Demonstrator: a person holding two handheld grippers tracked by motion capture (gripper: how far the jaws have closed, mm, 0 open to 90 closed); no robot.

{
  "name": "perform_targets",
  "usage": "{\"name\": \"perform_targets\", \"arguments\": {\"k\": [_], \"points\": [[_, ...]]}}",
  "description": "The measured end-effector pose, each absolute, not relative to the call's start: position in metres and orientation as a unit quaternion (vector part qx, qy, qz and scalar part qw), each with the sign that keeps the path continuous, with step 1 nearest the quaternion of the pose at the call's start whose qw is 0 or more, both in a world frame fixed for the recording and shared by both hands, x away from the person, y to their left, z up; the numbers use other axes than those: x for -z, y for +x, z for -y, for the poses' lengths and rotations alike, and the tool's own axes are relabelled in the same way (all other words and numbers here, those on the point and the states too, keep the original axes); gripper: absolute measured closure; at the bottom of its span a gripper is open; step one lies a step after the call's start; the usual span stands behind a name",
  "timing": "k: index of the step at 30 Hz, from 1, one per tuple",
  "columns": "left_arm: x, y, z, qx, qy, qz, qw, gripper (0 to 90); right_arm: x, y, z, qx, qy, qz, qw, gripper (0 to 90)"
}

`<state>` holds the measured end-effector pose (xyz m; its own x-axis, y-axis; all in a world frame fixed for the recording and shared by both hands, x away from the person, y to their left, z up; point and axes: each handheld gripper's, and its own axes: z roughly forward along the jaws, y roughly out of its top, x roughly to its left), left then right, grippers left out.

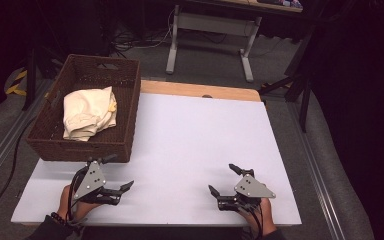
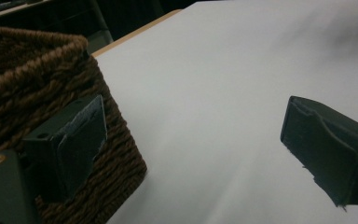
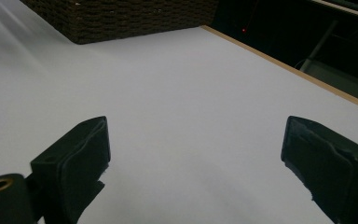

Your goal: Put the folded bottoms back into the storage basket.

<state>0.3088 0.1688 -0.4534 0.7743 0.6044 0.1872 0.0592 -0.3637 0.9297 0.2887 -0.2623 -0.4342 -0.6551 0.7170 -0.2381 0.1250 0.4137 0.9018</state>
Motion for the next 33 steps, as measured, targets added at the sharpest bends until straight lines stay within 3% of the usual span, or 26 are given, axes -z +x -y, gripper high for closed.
{"name": "perform_targets", "arguments": {"k": [33], "points": [[0.4567,0.3063,-0.1688,-0.252,0.785,-0.215,0.524,7.5,0.4391,0.2966,0.2561,-0.466,0.269,-0.787,0.301,9.8]]}}
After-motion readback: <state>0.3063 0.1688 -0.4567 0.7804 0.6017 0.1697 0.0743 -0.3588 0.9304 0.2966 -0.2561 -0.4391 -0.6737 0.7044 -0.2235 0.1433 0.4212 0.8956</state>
